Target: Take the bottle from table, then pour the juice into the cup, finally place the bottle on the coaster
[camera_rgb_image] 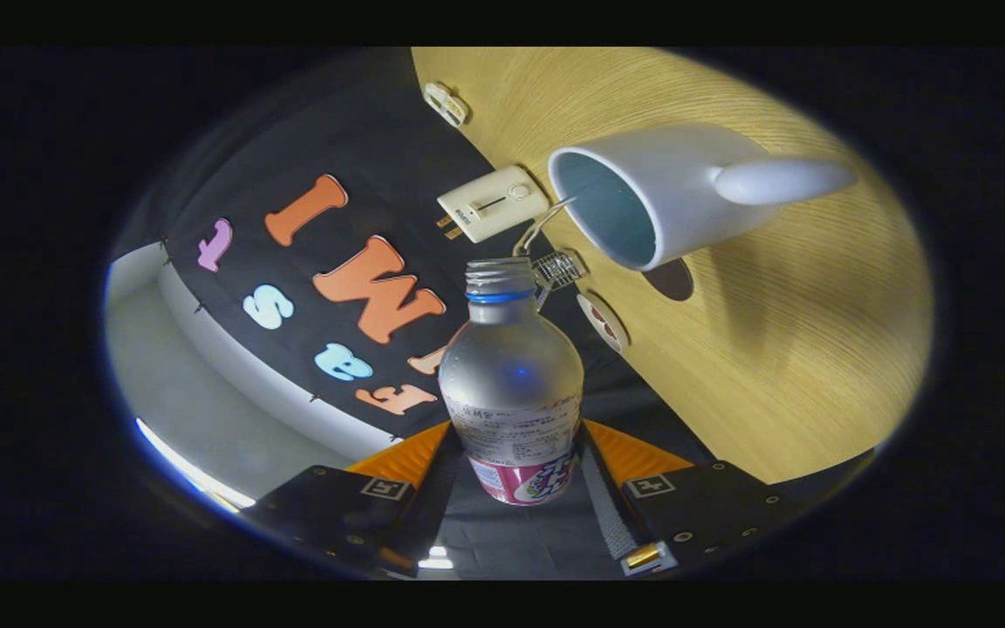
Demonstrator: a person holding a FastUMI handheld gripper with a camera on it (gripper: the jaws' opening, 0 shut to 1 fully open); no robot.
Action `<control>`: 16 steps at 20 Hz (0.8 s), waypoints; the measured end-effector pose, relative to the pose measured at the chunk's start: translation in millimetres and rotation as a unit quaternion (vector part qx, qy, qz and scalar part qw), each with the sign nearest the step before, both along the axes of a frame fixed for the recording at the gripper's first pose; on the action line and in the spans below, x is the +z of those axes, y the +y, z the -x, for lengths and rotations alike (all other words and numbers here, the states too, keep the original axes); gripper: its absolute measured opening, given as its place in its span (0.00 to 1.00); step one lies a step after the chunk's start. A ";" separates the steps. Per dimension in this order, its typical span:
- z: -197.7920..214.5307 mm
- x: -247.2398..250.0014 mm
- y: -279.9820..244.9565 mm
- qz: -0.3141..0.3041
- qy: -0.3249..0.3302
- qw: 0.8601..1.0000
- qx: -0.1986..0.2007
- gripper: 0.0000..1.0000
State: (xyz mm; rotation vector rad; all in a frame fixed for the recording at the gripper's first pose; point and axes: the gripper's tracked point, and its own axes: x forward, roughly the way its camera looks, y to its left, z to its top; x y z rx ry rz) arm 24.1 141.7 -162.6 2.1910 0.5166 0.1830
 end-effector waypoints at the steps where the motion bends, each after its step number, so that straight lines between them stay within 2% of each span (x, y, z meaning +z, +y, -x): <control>1: -0.6 0.8 0.2 -0.003 0.000 1.000 -0.001 0.74; 16: -1.7 5.4 3.1 -0.030 -0.009 1.000 -0.003 0.74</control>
